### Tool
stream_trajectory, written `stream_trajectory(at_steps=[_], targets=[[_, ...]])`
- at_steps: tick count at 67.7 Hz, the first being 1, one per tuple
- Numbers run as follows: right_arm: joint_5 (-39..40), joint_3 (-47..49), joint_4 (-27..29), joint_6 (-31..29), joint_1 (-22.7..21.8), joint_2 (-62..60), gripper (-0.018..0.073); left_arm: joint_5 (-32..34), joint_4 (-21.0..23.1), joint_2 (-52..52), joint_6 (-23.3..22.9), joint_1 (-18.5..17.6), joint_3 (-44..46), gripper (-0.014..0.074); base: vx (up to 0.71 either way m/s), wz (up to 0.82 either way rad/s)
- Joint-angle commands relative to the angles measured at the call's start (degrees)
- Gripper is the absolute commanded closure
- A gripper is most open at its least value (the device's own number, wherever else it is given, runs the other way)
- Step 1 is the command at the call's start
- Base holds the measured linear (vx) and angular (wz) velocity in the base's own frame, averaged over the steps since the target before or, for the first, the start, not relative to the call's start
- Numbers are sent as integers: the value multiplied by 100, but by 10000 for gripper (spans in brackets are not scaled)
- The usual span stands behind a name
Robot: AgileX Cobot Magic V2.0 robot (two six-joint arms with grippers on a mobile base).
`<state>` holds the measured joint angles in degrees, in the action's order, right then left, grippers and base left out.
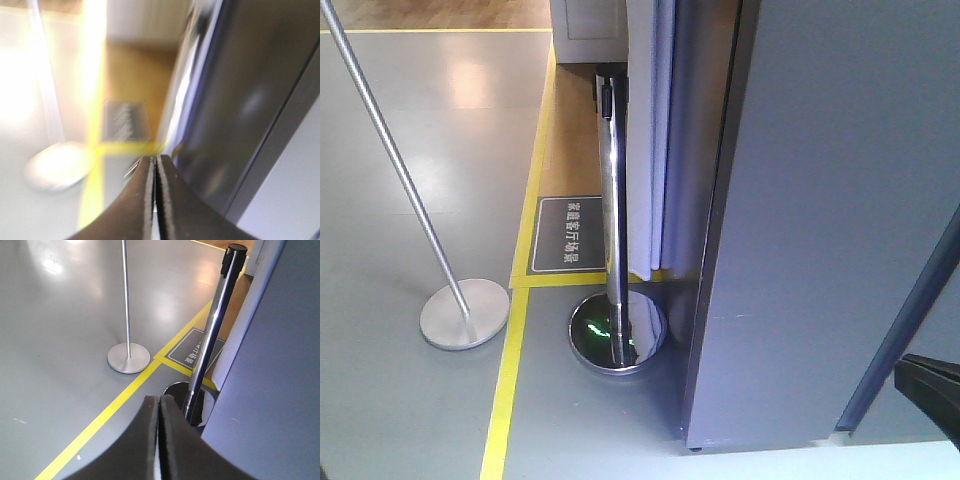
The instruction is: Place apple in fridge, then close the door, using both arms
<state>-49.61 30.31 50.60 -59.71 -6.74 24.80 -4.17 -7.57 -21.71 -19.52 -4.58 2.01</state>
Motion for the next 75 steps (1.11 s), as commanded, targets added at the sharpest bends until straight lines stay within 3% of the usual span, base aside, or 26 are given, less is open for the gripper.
stream_trajectory(at_steps=[1,9,21,25,33,48,65,75], targets=[[205,153,263,-6,1,36,565,-48,97,322,191,-16,152,605,0,0],[205,153,263,-6,1,36,565,-237,40,891,322,-16,128,605,0,0],[205,153,263,-6,1,36,565,95,16,1716,377,-16,-458,605,0,0],[205,153,263,-6,1,36,565,-330,45,1966,384,-11,-430,605,0,0],[205,153,263,-6,1,36,565,-397,-64,2341,557,74,-425,605,0,0],[190,153,263,-6,1,36,565,-353,-58,2335,560,349,-430,605,0,0],[185,153,268,-6,1,36,565,-330,-64,2335,560,356,-430,605,0,0],[185,153,268,-6,1,36,565,-240,-374,2335,578,356,-430,605,0,0]])
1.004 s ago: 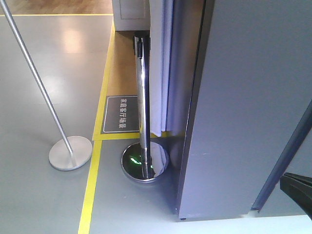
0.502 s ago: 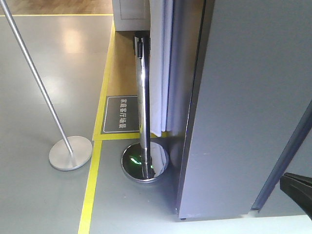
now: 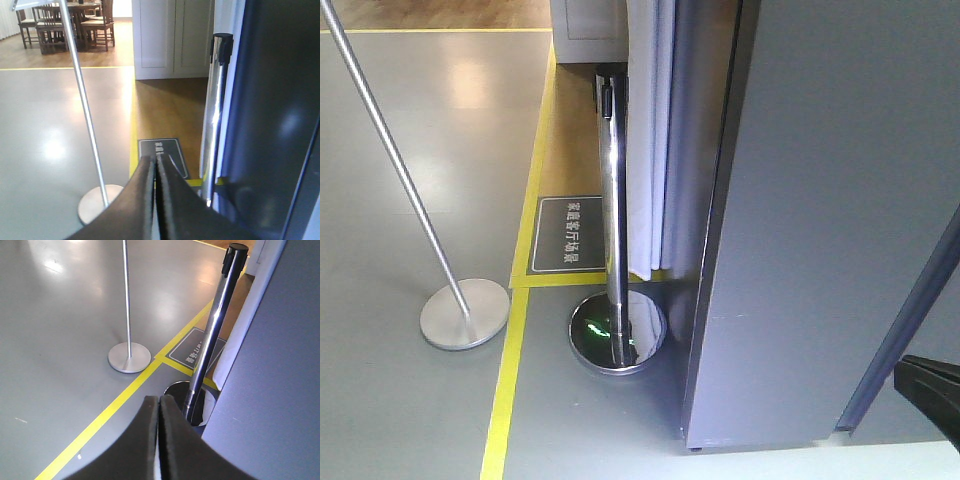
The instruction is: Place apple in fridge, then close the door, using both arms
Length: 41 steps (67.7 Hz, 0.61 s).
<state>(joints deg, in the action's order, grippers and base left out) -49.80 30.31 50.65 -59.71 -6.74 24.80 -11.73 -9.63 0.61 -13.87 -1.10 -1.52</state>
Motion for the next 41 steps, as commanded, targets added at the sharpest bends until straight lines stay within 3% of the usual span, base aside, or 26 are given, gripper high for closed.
stream_trajectory(at_steps=[1,19,41], targets=[[204,153,264,-6,1,36,565,534,-199,103,13,7,-77,605,0,0],[204,153,264,-6,1,36,565,582,-668,103,8,7,-77,605,0,0],[204,153,264,-6,1,36,565,568,-662,103,8,7,-77,605,0,0]])
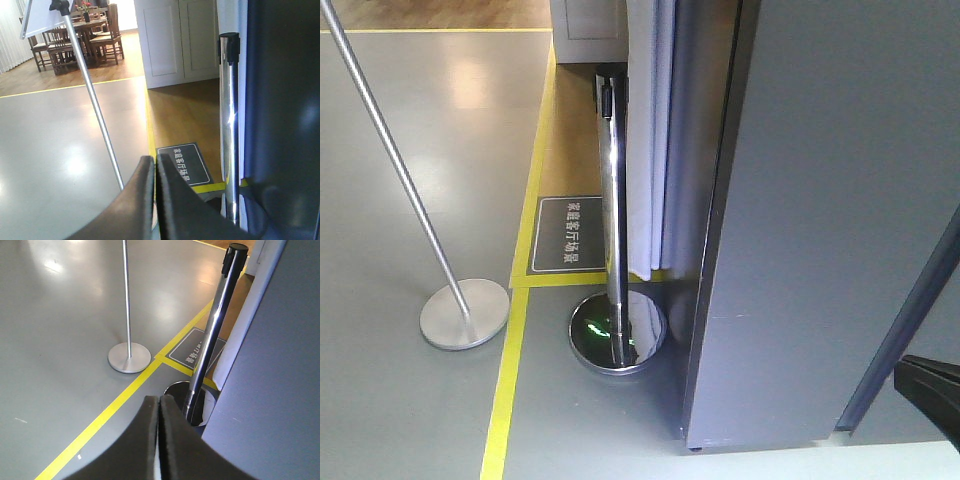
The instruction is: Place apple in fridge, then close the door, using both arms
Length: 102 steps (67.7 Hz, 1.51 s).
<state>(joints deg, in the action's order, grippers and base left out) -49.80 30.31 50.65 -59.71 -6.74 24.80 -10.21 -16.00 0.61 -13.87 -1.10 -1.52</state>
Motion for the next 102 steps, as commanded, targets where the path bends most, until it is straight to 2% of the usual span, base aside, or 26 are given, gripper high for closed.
stream_trajectory(at_steps=[1,36,44,56,65,70,76,86,93,99,102], targets=[[204,153,264,-6,1,36,565,417,-25,103,8,7,-77,605,0,0],[204,153,264,-6,1,36,565,417,-25,103,8,7,-77,605,0,0],[323,120,106,-475,1,36,565,417,-25,103,8,7,-77,605,0,0],[902,-343,191,-607,425,-235,565,417,-20,98,8,7,-77,605,0,0],[1581,-883,-4,-354,773,-662,565,417,-20,98,8,7,-77,605,0,0],[2173,-1210,-495,271,811,-970,565,417,-20,98,8,7,-77,605,0,0],[2747,-1540,-1260,1485,797,-1341,565,417,-20,98,8,7,-77,605,0,0],[3464,-2149,-3217,4028,803,-1867,565,417,-20,98,8,7,-77,605,0,0],[4045,-2575,-4427,5560,803,-2120,565,417,-20,98,8,7,-77,605,0,0],[4809,-2998,-5154,6407,803,-2306,565,417,-20,98,8,7,-77,605,0,0],[5515,-3283,-5441,6770,803,-2379,565,417,-20,98,8,7,-77,605,0,0]])
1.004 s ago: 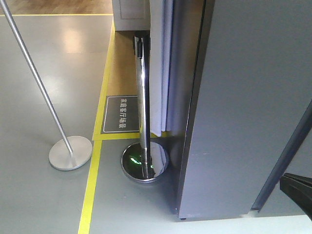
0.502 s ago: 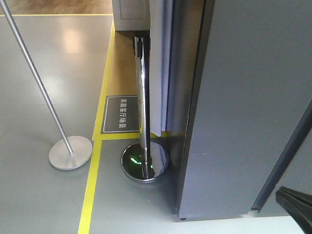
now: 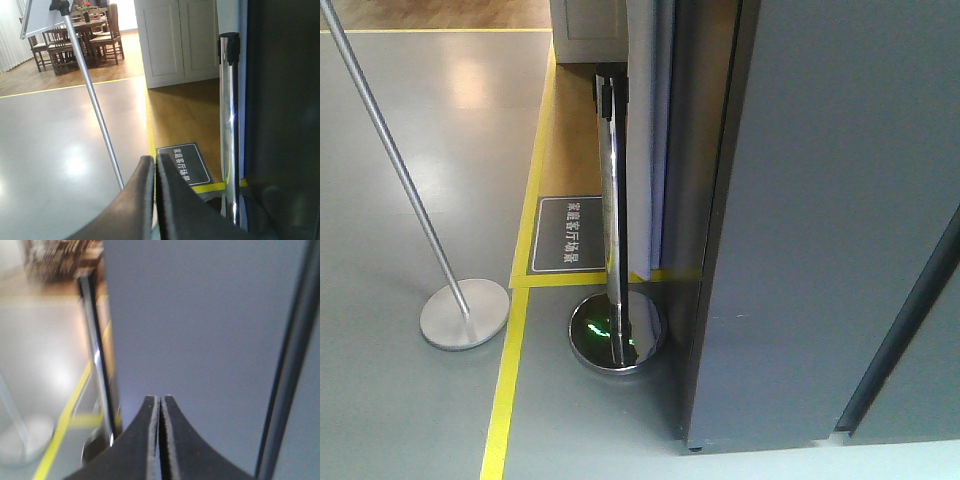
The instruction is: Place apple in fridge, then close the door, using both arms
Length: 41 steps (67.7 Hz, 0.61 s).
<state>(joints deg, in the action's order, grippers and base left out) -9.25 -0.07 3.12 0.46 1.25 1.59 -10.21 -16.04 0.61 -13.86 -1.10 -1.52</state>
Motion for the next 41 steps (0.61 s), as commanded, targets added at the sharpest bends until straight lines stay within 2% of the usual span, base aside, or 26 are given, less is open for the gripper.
stream_trajectory(at_steps=[1,3,10,41], targets=[[1505,-259,-711,782,4,-82,565,417,-15,98,7,7,-77,605,0,0],[1322,-217,-832,870,4,-136,565,417,-15,98,7,7,-77,605,0,0],[1410,-222,-968,878,4,-176,565,417,-15,98,7,7,-77,605,0,0],[1365,-222,-973,851,4,-176,565,417,-15,98,7,7,-77,605,0,0]])
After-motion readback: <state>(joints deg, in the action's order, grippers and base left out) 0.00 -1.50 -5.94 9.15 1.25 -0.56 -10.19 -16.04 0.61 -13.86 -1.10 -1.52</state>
